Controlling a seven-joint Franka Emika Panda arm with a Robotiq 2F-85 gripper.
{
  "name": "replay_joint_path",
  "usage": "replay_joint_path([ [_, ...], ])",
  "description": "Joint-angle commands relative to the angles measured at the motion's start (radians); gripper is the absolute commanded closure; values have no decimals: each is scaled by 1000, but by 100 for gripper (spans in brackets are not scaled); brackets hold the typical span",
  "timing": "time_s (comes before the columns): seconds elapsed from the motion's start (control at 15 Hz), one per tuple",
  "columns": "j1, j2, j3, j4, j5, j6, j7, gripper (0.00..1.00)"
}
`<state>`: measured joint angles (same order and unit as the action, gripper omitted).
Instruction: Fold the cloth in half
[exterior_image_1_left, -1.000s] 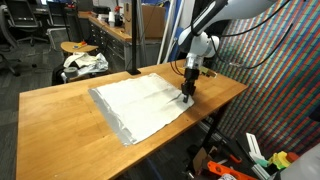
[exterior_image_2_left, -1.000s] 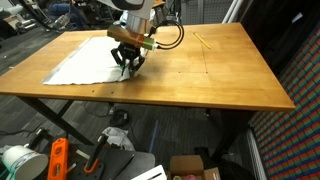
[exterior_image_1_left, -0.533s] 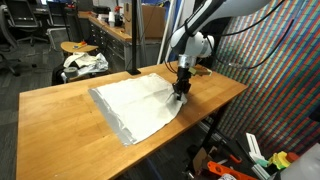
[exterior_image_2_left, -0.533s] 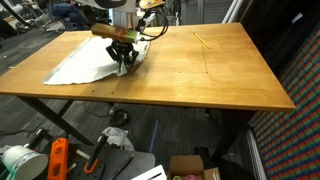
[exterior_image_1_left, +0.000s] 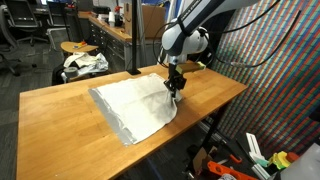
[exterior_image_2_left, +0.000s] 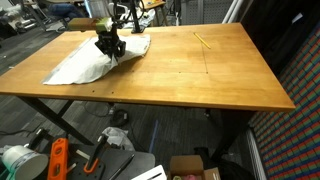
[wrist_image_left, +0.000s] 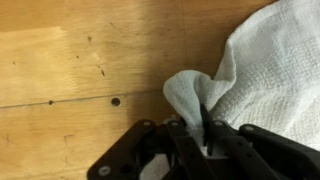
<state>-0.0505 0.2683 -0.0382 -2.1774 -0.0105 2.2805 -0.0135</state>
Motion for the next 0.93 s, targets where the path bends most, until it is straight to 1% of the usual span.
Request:
replay_joint_path([
  [0.0,34,-114,3,-37,-32,-60,69,96],
  [0.33,69,-202,32,-36,-53,-154,99,96],
  [0.53,102,-254,68,-65,-66,-153,120,96],
  [0.87,164,-324,142,-127,-132,-145,186,96],
])
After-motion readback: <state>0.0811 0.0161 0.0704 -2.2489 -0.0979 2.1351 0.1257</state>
